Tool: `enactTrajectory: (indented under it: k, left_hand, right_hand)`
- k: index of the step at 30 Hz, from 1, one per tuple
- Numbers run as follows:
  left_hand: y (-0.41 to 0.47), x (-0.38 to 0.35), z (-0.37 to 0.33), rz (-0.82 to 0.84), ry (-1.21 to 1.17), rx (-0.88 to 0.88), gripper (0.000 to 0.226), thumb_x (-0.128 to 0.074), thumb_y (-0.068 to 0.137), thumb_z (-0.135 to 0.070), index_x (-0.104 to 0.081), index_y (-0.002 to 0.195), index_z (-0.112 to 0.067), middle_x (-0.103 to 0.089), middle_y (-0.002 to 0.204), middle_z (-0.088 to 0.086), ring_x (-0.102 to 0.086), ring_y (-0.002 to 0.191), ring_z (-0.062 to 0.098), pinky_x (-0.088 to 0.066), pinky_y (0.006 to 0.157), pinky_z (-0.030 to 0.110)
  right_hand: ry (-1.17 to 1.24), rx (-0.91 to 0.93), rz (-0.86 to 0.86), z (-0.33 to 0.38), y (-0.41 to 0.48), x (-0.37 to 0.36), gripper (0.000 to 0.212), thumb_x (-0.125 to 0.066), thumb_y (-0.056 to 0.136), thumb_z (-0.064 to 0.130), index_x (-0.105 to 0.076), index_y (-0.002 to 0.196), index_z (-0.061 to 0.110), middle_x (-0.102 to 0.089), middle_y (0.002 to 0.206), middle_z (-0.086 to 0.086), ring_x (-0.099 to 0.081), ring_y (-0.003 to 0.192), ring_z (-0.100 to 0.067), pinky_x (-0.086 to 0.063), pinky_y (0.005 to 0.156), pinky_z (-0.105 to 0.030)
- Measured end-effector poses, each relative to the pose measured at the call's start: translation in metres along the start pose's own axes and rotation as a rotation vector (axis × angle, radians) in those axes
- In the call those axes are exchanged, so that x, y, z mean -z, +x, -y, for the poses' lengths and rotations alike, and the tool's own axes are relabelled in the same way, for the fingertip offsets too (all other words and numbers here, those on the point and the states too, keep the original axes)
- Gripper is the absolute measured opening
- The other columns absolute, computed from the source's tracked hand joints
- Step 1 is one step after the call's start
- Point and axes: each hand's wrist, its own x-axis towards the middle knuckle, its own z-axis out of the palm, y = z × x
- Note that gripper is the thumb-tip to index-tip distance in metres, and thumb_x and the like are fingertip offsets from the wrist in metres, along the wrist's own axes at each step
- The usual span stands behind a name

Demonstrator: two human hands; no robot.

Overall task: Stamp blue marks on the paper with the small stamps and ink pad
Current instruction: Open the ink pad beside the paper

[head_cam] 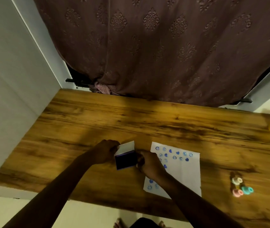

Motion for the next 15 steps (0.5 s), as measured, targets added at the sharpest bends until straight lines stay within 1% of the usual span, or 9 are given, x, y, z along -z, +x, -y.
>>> enactTrajectory:
  k: [2,4,7,9,11,13,15]
  left_hand:
    - [0.003,0.003,0.002,0.002,-0.040,-0.004,0.034,-0.043,0.111,-0.024,-0.065,0.133,-0.010,-0.072,0.127,0.015,-0.069,0.108,0.029,-0.056,0.090,0.044]
    - [0.005,0.003,0.005,-0.007,-0.051,-0.009,0.034,-0.046,0.110,-0.020,-0.062,0.137,-0.008,-0.071,0.130,0.015,-0.069,0.111,0.030,-0.056,0.093,0.048]
    - [0.010,0.004,0.009,-0.031,-0.056,-0.016,0.034,-0.048,0.108,-0.013,-0.061,0.139,-0.006,-0.070,0.132,0.016,-0.069,0.113,0.031,-0.057,0.092,0.045]
    - [0.015,0.003,0.012,-0.052,-0.045,-0.026,0.035,-0.053,0.106,-0.011,-0.062,0.139,-0.006,-0.070,0.133,0.016,-0.069,0.116,0.031,-0.056,0.095,0.044]
    - [0.020,0.001,0.016,-0.075,-0.009,-0.028,0.036,-0.057,0.104,-0.011,-0.063,0.140,-0.008,-0.069,0.132,0.017,-0.066,0.119,0.031,-0.052,0.098,0.038]
    - [0.024,-0.002,0.019,-0.113,0.023,-0.011,0.035,-0.057,0.104,-0.014,-0.066,0.138,-0.015,-0.066,0.121,0.016,-0.064,0.110,0.031,-0.048,0.089,0.033]
    - [0.027,-0.006,0.022,-0.152,0.051,-0.013,0.034,-0.059,0.102,-0.015,-0.069,0.135,-0.018,-0.062,0.111,0.014,-0.062,0.102,0.030,-0.048,0.083,0.034]
  right_hand:
    - [-0.006,-0.013,-0.004,0.000,0.000,0.000,0.038,-0.067,0.096,0.016,-0.062,0.134,0.023,-0.071,0.121,0.000,-0.066,0.111,-0.015,-0.055,0.099,-0.032]
    - [-0.003,-0.028,0.004,0.000,0.001,0.000,0.035,-0.067,0.096,0.015,-0.065,0.130,0.021,-0.072,0.118,0.000,-0.067,0.109,-0.015,-0.055,0.098,-0.031]
    - [-0.003,-0.047,0.010,-0.001,0.002,0.000,0.032,-0.065,0.098,0.016,-0.065,0.129,0.021,-0.073,0.115,0.000,-0.068,0.106,-0.014,-0.055,0.097,-0.030]
    - [-0.005,-0.052,0.011,-0.001,0.002,0.000,0.029,-0.064,0.099,0.016,-0.066,0.128,0.020,-0.074,0.114,0.000,-0.068,0.104,-0.013,-0.055,0.097,-0.030]
    - [-0.012,-0.055,0.028,-0.002,0.003,0.000,0.027,-0.063,0.100,0.016,-0.067,0.127,0.018,-0.074,0.114,-0.001,-0.069,0.104,-0.013,-0.055,0.096,-0.030]
    - [-0.033,-0.047,0.034,-0.002,0.002,0.000,0.027,-0.065,0.099,0.017,-0.068,0.125,0.017,-0.074,0.115,-0.002,-0.068,0.105,-0.015,-0.055,0.096,-0.030]
    - [-0.029,-0.040,0.030,-0.001,0.002,0.000,0.027,-0.065,0.098,0.018,-0.068,0.125,0.016,-0.073,0.115,-0.003,-0.068,0.105,-0.015,-0.054,0.096,-0.030]
